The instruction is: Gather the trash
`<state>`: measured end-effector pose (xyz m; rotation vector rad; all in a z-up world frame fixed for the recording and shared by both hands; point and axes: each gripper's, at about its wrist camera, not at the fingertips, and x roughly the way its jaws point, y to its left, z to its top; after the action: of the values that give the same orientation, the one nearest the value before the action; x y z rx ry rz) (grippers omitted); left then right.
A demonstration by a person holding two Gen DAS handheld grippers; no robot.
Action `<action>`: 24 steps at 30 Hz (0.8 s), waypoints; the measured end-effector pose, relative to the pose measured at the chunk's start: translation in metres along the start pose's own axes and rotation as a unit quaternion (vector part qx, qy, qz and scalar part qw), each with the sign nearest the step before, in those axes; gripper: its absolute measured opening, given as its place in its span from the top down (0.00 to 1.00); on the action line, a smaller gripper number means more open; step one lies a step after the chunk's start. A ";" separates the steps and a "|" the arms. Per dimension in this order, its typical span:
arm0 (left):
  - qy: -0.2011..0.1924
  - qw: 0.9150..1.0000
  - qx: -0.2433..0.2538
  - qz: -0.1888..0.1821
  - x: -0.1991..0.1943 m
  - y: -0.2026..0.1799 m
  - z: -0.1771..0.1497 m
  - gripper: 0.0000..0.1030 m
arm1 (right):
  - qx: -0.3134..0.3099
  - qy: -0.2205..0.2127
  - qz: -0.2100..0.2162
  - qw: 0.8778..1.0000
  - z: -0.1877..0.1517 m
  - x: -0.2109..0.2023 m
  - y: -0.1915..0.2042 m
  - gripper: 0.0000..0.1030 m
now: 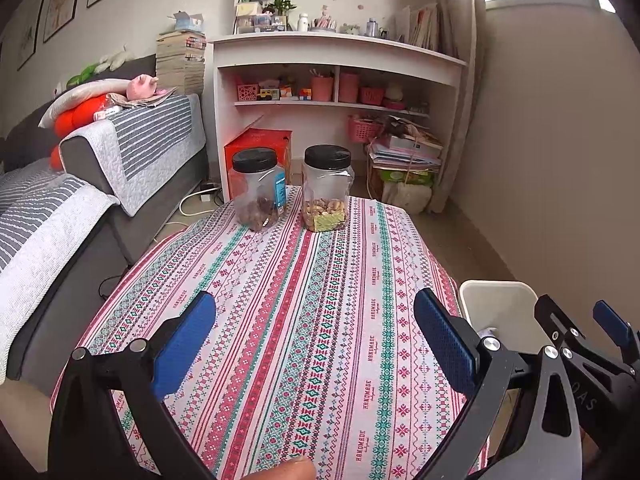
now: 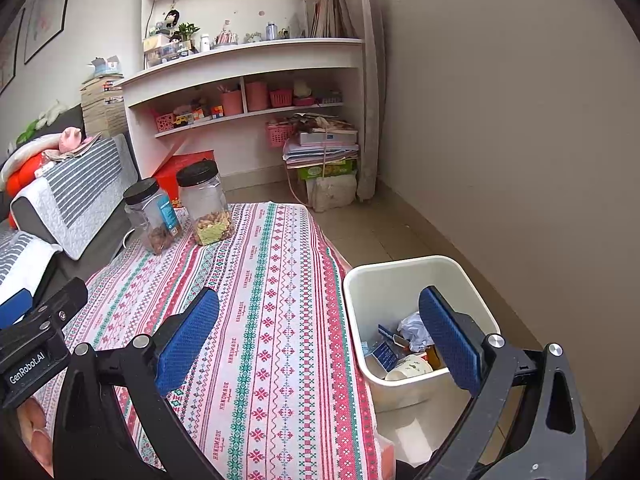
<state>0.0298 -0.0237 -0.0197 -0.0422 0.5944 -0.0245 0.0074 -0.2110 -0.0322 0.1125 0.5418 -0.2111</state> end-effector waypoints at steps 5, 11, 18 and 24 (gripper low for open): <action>0.000 1.000 0.000 0.001 0.000 0.000 0.000 0.07 | 0.000 0.000 0.000 1.000 0.000 0.000 0.000 0.07; 0.000 1.000 0.000 0.001 0.000 0.000 0.000 0.07 | 0.000 0.000 0.000 1.000 0.000 0.000 0.000 0.07; 0.000 1.000 0.001 0.002 0.000 -0.001 0.000 0.07 | 0.000 0.000 0.000 1.000 0.000 0.000 0.001 0.07; 0.001 1.000 -0.001 0.004 0.000 0.002 -0.002 0.07 | 0.000 0.001 0.000 1.000 0.000 -0.001 0.003 0.07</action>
<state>0.0289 -0.0219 -0.0218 -0.0413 0.5969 -0.0172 0.0073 -0.2083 -0.0319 0.1132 0.5429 -0.2116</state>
